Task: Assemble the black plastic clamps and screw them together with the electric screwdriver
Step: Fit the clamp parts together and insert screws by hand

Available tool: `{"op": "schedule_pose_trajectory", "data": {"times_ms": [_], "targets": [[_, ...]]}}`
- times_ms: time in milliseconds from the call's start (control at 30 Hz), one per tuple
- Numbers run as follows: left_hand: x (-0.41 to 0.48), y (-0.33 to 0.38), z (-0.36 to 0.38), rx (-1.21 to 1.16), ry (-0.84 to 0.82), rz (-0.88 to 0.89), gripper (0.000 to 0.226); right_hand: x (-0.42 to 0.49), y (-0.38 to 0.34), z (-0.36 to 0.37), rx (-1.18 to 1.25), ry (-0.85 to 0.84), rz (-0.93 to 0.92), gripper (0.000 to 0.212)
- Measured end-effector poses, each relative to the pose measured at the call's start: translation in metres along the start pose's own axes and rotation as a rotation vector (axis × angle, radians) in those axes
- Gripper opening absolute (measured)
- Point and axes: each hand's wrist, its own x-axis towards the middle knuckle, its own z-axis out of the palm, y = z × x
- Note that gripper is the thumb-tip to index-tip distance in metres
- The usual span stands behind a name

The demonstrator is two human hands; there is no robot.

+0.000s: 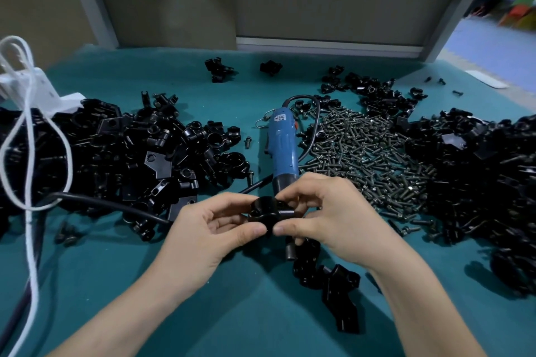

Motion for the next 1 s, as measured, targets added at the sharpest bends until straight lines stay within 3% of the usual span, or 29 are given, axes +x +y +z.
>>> {"op": "schedule_pose_trajectory", "data": {"times_ms": [133, 167, 233, 300, 400, 633, 700, 767, 833, 867, 1000], "targets": [[0.0, -0.001, 0.001, 0.014, 0.039, 0.015, 0.032, -0.003, -0.012, -0.028, -0.008, -0.022, 0.043, 0.045], [0.001, -0.001, 0.001, 0.022, 0.045, 0.016, 0.033, 0.001, -0.01, -0.043, -0.003, 0.073, 0.054, 0.042], [0.003, -0.002, 0.001, 0.024, 0.048, 0.013, 0.034, 0.02, 0.003, -0.075, -0.086, 0.369, 0.095, 0.015], [0.004, -0.003, 0.001, 0.005, 0.045, 0.002, 0.034, 0.048, 0.025, -0.099, -0.288, 0.553, 0.207, 0.011], [0.004, -0.005, 0.0, -0.034, 0.039, -0.013, 0.035, 0.08, 0.064, -0.108, -0.565, 0.487, 0.319, 0.015], [0.006, -0.005, 0.0, -0.031, 0.005, 0.011, 0.035, 0.096, 0.088, -0.108, -0.795, 0.435, 0.216, 0.01], [0.006, -0.005, 0.0, -0.031, 0.014, 0.013, 0.036, 0.092, 0.082, -0.106, -0.627, 0.557, 0.209, 0.01], [0.006, -0.005, 0.0, -0.023, 0.012, 0.02, 0.035, 0.083, 0.066, -0.103, -0.186, 0.659, 0.191, 0.009], [0.007, -0.006, 0.0, -0.01, 0.01, 0.021, 0.033, 0.071, 0.046, -0.096, 0.264, 0.61, 0.163, 0.015], [0.007, -0.007, -0.001, -0.01, 0.013, 0.019, 0.033, 0.065, 0.037, -0.092, 0.372, 0.548, 0.167, 0.017], [0.007, -0.007, -0.001, -0.02, 0.018, 0.009, 0.033, 0.042, 0.0, -0.07, 0.383, 0.333, 0.176, 0.023]]}}
